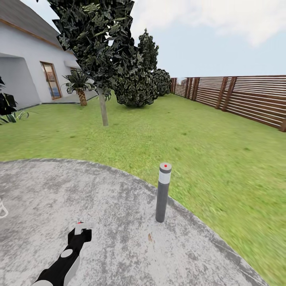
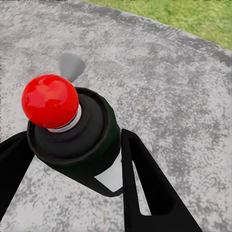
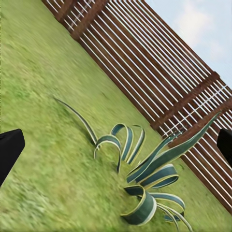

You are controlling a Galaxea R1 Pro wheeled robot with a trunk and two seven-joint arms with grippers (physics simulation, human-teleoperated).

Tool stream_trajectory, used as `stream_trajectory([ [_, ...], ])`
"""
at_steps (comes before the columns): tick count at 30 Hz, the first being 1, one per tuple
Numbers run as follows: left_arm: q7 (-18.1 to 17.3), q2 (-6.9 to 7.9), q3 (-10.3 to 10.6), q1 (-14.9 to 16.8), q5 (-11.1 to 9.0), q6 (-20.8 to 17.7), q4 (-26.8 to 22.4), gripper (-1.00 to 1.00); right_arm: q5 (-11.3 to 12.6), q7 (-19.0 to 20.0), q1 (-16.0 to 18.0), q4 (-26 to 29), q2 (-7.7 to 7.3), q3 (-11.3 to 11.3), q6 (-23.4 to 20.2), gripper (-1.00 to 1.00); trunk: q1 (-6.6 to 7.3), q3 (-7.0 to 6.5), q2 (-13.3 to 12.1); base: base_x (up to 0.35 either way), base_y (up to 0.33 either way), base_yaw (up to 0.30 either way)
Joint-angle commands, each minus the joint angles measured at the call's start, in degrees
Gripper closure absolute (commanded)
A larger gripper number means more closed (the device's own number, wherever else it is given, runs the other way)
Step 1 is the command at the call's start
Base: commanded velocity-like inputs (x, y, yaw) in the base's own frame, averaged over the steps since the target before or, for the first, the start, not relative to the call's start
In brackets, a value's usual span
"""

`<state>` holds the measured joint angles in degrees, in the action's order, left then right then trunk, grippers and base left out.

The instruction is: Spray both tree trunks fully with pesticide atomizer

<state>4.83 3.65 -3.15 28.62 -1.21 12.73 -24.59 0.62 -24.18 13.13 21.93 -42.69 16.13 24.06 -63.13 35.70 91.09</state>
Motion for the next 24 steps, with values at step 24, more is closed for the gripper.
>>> stream_trajectory([
  [24,0.09,0.05,-0.02,0.03,-0.1,0.19,0.07,1.0,-0.01,-0.01,0.05,-0.05,0.06,0.04,0.29,-1.0,5.28,-4.26,-9.61,0.0,0.0,0.0],
])
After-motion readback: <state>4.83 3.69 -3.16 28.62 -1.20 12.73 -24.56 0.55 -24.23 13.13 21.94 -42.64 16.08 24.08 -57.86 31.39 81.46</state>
